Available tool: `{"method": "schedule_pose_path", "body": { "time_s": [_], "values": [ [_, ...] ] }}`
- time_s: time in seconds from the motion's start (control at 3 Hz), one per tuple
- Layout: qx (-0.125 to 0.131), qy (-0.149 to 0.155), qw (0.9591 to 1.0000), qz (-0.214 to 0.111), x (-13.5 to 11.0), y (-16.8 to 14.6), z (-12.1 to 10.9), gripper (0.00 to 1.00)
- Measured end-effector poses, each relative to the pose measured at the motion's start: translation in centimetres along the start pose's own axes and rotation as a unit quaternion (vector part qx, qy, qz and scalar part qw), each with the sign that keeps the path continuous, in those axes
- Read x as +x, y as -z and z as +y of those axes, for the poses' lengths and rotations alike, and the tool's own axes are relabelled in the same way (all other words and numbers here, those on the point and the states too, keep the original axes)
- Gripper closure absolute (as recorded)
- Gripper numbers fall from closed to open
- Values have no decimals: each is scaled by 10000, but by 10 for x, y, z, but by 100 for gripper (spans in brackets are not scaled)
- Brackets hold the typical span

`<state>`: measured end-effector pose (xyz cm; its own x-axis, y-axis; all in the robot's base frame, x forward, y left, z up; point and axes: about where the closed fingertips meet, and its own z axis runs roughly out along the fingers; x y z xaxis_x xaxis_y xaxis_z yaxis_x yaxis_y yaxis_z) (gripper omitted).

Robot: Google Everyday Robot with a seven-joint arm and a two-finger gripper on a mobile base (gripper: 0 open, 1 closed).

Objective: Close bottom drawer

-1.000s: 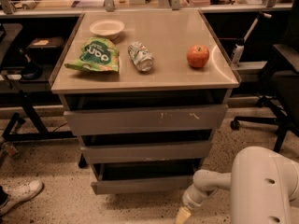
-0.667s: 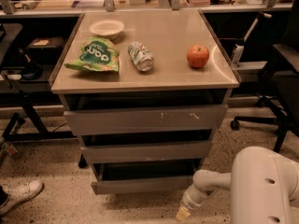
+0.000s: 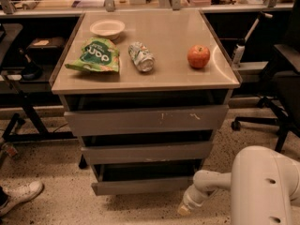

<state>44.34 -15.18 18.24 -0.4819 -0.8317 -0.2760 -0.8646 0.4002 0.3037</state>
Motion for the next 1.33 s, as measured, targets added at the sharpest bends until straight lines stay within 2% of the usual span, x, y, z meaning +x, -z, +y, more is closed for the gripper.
{"method": "schedule_pose_path", "body": {
  "time_s": [0.33, 0.67, 1.33],
  "values": [
    [265, 65, 9996, 45, -4, 13, -16, 100],
    [491, 106, 9986, 185, -4, 20, -34, 100],
    [718, 140, 9969, 283, -2, 18, -70, 100]
  ]
}}
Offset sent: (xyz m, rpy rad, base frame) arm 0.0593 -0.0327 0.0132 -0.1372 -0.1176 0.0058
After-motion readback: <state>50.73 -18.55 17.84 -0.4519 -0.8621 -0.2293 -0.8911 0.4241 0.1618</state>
